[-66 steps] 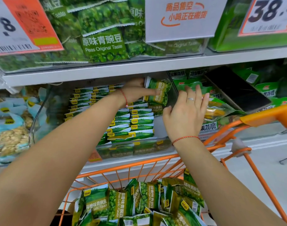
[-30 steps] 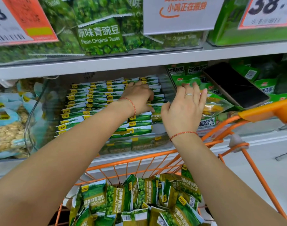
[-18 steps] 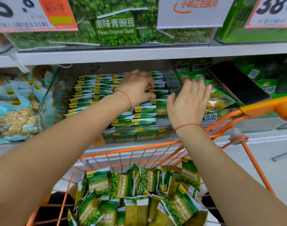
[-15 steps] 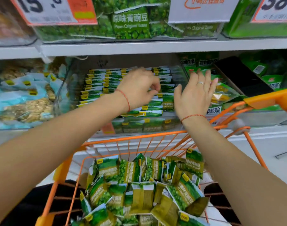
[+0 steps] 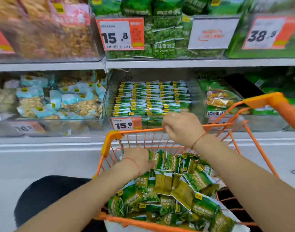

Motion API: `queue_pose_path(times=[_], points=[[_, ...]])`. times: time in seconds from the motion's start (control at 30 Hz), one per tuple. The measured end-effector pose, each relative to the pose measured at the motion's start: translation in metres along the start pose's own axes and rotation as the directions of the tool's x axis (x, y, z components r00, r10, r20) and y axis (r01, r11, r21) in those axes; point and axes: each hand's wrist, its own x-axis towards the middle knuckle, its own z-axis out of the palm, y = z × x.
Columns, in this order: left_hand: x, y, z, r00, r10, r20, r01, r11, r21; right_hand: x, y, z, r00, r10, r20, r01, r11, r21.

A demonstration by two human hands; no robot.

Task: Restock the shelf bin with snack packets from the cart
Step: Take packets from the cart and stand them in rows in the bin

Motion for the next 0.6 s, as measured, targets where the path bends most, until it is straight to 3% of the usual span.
queue_pose_path(times=[0.07, 0.1, 0.17, 0.23, 0.3, 0.33, 0.43, 0.5, 0.57, 0.6], points=[[0.007, 0.004, 0.006, 0.996, -0.074, -0.039, 0.068, 0.99, -0.127, -0.002, -0.018, -0.008, 0.966, -0.023, 0.258, 0.031, 0.999, -0.029], [0.01, 0.004, 0.01, 0.994, -0.098, -0.057, 0.087, 0.981, -0.176, -0.006, -0.025, -0.009, 0.91, 0.033, 0.413, -0.008, 0.998, -0.062], [0.015, 0.005, 0.017, 0.992, -0.1, -0.074, 0.075, 0.954, -0.291, -0.02, -0.037, -0.005, 0.777, 0.231, 0.586, -0.182, 0.973, -0.143], [0.017, 0.005, 0.023, 0.991, -0.076, -0.109, 0.026, 0.914, -0.406, -0.035, -0.041, -0.001, 0.668, 0.429, 0.608, -0.436, 0.888, -0.148], [0.018, 0.002, 0.024, 0.981, -0.069, -0.183, -0.036, 0.855, -0.517, -0.048, -0.037, 0.004, 0.566, 0.599, 0.566, -0.717, 0.697, -0.02], [0.019, 0.0, 0.023, 0.973, -0.069, -0.22, -0.072, 0.815, -0.575, -0.053, -0.033, 0.008, 0.491, 0.661, 0.568, -0.831, 0.55, 0.078], [0.015, 0.0, 0.013, 0.948, -0.114, -0.296, -0.161, 0.631, -0.759, -0.065, -0.033, 0.007, 0.283, 0.721, 0.632, -0.937, 0.067, 0.343], [0.006, 0.004, 0.004, 0.947, -0.163, -0.277, -0.192, 0.404, -0.894, -0.069, -0.036, 0.002, 0.239, 0.659, 0.713, -0.899, -0.127, 0.419], [-0.002, 0.011, -0.001, 0.976, -0.13, -0.175, -0.156, 0.148, -0.977, -0.071, -0.033, -0.004, 0.268, 0.593, 0.759, -0.866, -0.198, 0.46], [-0.007, 0.015, -0.003, 0.988, -0.091, -0.125, -0.119, 0.069, -0.99, -0.071, -0.031, -0.006, 0.284, 0.578, 0.765, -0.829, -0.252, 0.499]])
